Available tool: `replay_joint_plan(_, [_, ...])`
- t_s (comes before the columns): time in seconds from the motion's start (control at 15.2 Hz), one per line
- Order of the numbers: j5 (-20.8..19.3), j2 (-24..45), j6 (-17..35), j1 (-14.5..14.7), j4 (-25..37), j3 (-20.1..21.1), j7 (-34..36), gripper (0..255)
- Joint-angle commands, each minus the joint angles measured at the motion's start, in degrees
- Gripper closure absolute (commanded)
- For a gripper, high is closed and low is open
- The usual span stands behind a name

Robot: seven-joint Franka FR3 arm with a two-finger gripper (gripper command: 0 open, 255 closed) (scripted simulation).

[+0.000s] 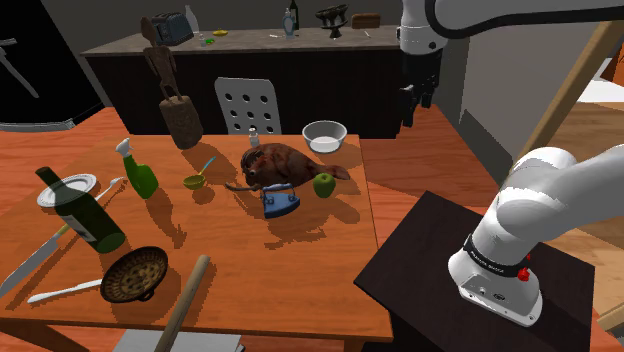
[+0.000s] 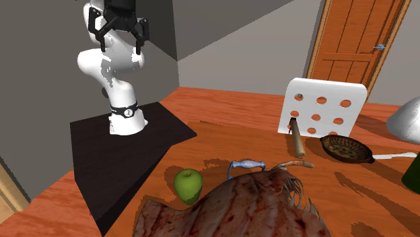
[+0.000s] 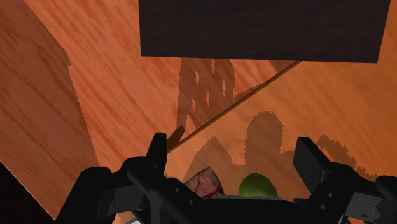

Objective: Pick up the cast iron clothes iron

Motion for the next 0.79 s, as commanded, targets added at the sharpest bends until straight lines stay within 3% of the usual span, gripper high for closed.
replay_joint_plan(0.0, [0.0, 0.0, 0.0, 0.0, 0.0, 0.0, 0.0, 0])
replay_joint_plan(0.73, [-0.15, 17.62, 23.84, 3.86, -1.83, -1.86, -8.76, 0])
